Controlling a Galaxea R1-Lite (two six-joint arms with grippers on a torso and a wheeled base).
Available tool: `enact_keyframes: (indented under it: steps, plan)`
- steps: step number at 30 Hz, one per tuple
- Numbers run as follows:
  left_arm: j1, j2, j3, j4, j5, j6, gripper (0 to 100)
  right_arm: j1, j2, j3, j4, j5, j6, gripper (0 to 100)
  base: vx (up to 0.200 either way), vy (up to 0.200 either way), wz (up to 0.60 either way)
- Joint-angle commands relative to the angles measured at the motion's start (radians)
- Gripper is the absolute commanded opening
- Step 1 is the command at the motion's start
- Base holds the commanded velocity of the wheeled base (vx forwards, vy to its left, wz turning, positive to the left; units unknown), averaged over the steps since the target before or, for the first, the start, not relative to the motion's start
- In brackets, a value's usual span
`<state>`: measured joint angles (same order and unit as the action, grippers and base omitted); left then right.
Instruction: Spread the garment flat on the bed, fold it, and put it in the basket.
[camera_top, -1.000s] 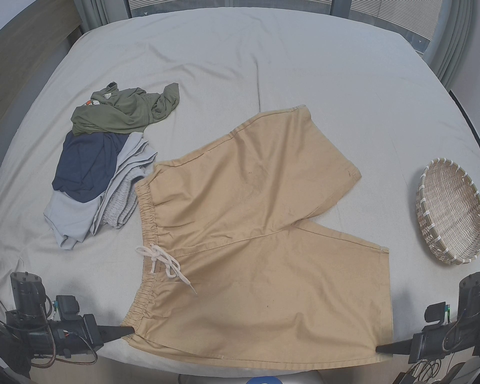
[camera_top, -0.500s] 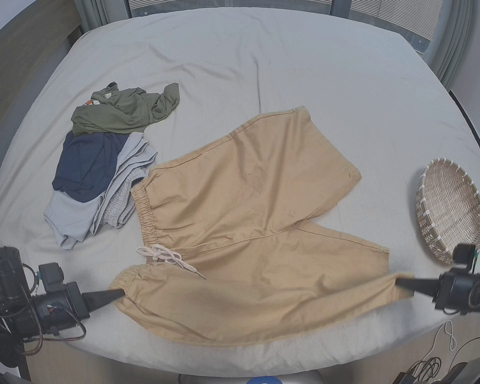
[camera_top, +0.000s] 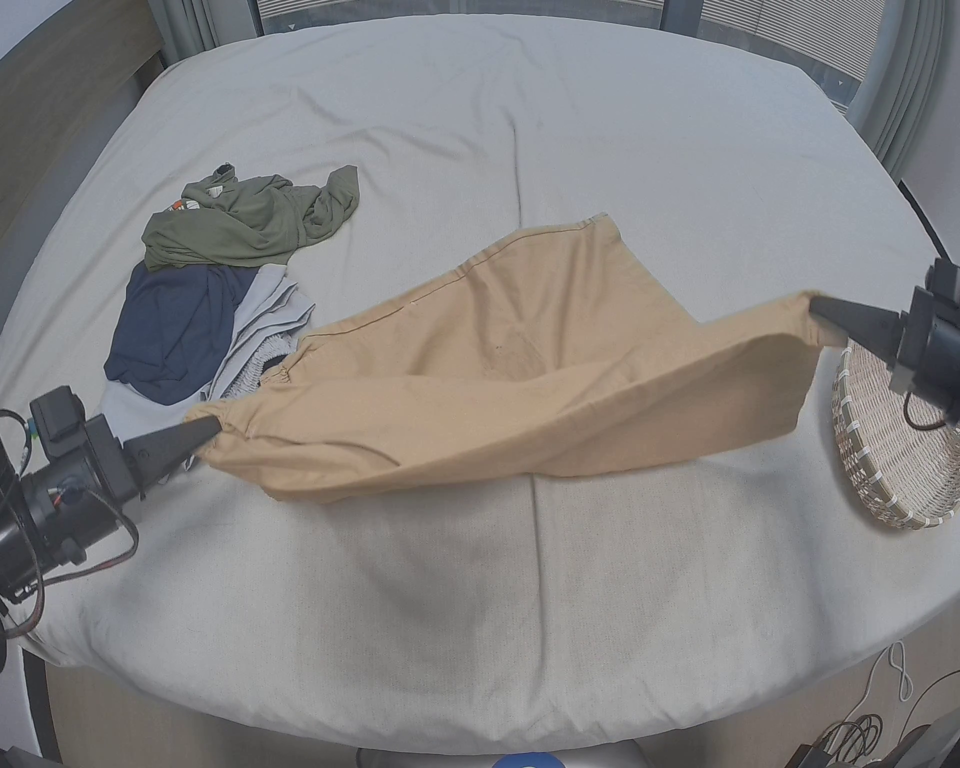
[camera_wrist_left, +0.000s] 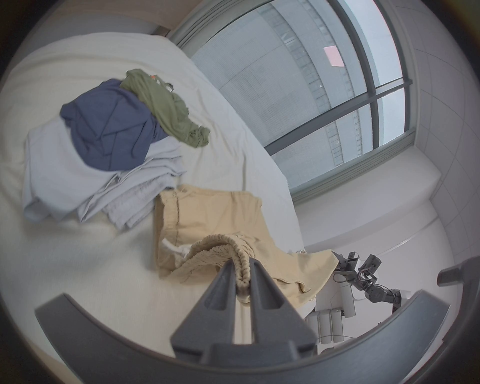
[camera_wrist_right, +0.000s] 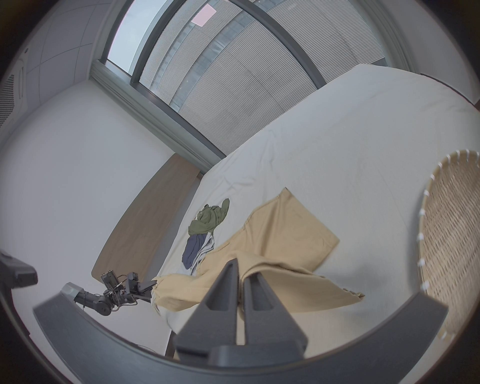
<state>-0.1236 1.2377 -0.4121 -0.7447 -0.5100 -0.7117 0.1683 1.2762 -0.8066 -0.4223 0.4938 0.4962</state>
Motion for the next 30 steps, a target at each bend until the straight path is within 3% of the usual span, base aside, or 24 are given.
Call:
enact_keyframes:
  steps: [1, 10, 30]
  plan:
    - [-0.011, 0.072, -0.073, -0.033, 0.018, -0.005, 0, -0.004, 0.147, -0.126, -0.003, 0.003, 0.001, 0, 0.0, 0.0, 0.0]
    - [-0.036, 0.125, -0.071, -0.116, 0.07, -0.006, 0, -0.004, 0.239, -0.273, -0.003, 0.008, 0.002, 0, 0.0, 0.0, 0.0]
    - [-0.025, 0.14, -0.07, -0.176, 0.103, -0.049, 0, 0.014, 0.419, -0.454, -0.062, 0.009, 0.004, 0, 0.0, 0.0, 0.0]
